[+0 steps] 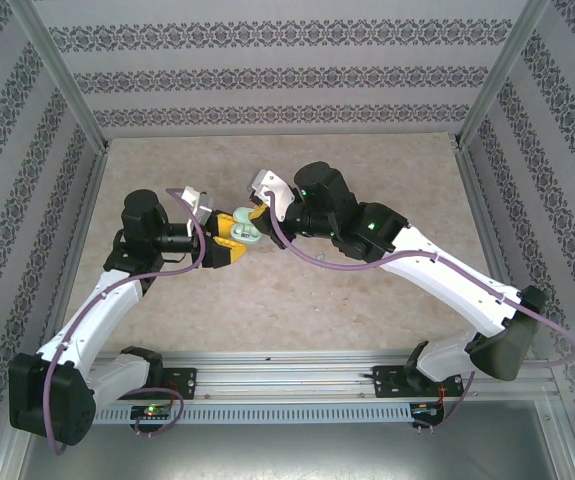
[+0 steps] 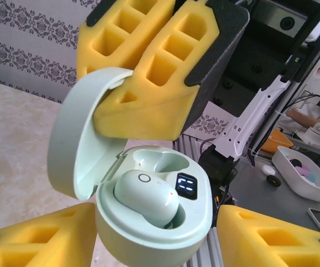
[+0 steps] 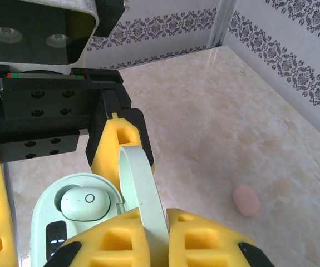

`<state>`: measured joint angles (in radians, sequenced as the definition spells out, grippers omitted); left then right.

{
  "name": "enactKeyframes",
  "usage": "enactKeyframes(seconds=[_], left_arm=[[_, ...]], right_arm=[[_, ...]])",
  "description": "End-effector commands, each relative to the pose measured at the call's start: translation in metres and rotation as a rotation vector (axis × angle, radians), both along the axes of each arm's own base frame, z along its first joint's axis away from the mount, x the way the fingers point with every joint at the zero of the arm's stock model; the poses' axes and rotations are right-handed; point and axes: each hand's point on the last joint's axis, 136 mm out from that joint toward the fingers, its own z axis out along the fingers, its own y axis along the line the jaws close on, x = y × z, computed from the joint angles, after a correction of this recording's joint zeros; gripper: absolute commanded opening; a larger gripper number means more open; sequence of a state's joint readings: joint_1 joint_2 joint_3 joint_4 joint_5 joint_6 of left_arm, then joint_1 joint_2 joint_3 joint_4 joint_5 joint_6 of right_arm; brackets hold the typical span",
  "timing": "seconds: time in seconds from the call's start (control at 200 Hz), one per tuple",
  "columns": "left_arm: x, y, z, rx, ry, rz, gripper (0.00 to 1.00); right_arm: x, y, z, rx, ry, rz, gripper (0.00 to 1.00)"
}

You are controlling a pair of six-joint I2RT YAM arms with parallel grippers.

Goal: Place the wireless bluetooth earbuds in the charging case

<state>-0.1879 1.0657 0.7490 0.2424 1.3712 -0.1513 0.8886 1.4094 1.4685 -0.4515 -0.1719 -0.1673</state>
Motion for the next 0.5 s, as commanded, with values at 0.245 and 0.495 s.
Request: enactKeyframes(seconds=[0.245,0.495], left_arm=[[-0.0018,0.0002,0.0134,-0.024,-0.028,-0.034,0.61],[-0.0003,0.0001,0.0139,-0.029,-0.026,-0.030,0.64]], right_arm=[[-0.0054,0.0019,0.0024,-0.011,-0.037,0.023,0.00],[-0.0061,0.0038,0.0021,-0.012,-0.036,0.031,0.00]])
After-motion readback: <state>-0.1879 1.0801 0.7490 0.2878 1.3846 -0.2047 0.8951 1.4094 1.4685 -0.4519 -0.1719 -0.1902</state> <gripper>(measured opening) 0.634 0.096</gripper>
